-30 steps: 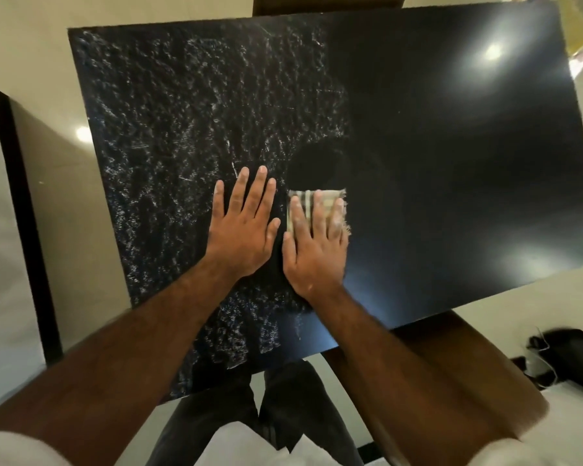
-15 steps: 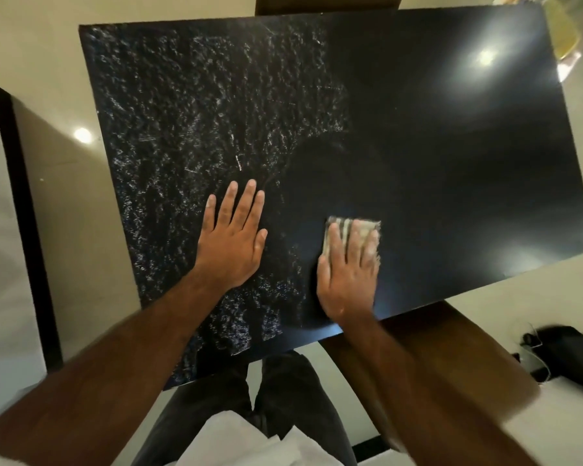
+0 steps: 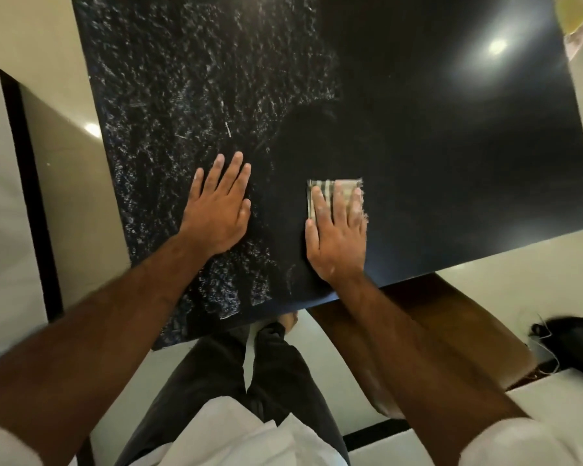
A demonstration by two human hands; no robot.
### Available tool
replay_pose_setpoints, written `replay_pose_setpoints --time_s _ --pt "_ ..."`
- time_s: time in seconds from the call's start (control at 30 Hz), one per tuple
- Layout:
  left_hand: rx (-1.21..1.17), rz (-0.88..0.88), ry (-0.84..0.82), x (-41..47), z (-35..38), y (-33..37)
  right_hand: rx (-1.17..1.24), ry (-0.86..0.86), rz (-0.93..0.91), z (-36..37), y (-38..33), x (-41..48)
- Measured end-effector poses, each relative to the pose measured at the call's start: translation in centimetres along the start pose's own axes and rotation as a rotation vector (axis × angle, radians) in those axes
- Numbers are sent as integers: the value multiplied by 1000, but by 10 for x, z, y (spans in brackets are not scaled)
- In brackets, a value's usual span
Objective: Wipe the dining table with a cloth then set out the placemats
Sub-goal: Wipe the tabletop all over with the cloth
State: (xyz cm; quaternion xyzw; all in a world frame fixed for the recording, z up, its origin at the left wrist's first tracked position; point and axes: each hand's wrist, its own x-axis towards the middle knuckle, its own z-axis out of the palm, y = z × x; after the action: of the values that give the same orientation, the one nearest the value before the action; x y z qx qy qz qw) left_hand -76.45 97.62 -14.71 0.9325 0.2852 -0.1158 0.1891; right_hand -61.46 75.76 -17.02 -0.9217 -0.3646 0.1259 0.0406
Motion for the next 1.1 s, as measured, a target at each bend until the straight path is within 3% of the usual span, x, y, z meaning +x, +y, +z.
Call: replay_pose_setpoints --time_s 0.13,0.33,0.43,0.53,0.63,0.77,0.9,1.1 --pt "-118 -73 -22 -21 -6 20 30 -100 62 7 -19 -66" --pt "-205 -117 33 -71 11 50 202 -206 -114 6 -64 -87" --pt "-184 -116 73 -89 25 64 282 -111 -148 -15 -41 -73" --pt "-88 -86 105 -92 38 88 276 10 16 -27 4 -50" --pt "5 -5 133 -82 56 122 180 38 98 -20 41 -30" --pt "13 -11 153 -71 82 142 -27 28 -6 -6 54 -22" --pt "38 0 105 -101 97 133 -73 95 -2 -2 51 -25" --pt "67 -94 100 -136 92 81 -132 41 -258 -6 44 -23"
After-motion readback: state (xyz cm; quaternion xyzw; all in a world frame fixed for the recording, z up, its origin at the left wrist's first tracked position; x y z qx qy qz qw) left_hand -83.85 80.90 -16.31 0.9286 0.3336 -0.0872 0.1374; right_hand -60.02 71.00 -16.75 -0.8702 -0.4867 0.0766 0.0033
